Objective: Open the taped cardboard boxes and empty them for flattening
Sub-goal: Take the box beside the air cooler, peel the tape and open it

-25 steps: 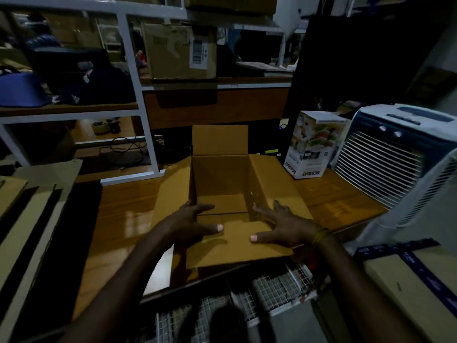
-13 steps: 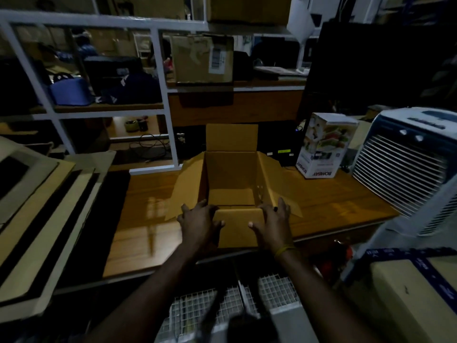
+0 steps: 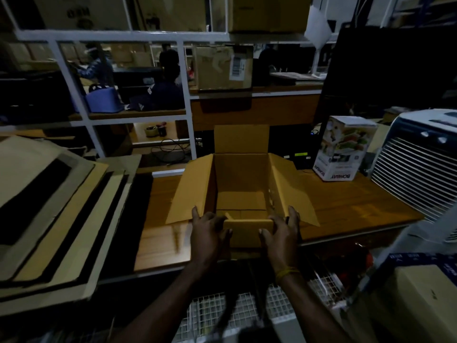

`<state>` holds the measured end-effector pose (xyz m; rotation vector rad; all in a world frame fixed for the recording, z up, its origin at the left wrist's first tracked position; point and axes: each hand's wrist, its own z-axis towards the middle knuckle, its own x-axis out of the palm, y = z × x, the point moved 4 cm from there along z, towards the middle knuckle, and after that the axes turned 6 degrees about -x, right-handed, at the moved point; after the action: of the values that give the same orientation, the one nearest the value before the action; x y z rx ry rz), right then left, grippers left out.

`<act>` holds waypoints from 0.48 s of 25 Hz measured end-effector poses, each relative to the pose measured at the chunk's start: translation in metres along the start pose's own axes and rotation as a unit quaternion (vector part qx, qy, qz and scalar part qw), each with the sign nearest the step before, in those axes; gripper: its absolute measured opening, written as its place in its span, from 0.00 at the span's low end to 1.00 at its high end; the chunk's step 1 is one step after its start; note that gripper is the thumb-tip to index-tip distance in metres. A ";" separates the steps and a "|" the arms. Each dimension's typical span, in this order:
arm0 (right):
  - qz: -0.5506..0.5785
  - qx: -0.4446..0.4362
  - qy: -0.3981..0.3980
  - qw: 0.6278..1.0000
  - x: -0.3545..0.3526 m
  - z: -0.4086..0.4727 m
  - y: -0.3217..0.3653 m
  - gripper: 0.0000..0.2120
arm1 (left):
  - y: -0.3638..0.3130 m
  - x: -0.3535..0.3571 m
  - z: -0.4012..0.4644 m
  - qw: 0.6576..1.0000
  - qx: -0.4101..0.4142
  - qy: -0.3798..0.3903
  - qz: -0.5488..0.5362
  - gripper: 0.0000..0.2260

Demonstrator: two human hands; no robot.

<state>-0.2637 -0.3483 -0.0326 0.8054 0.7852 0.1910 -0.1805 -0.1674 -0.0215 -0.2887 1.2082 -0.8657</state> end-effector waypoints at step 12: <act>-0.025 -0.092 -0.135 0.986 -0.041 -0.101 0.279 0.14 | 0.026 -0.287 -0.039 0.985 0.087 -0.139 -0.051 0.16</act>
<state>-0.3264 -0.1153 0.1444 0.6196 0.5219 0.1038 -0.2309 0.0644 0.1472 -0.3199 0.8588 -0.9782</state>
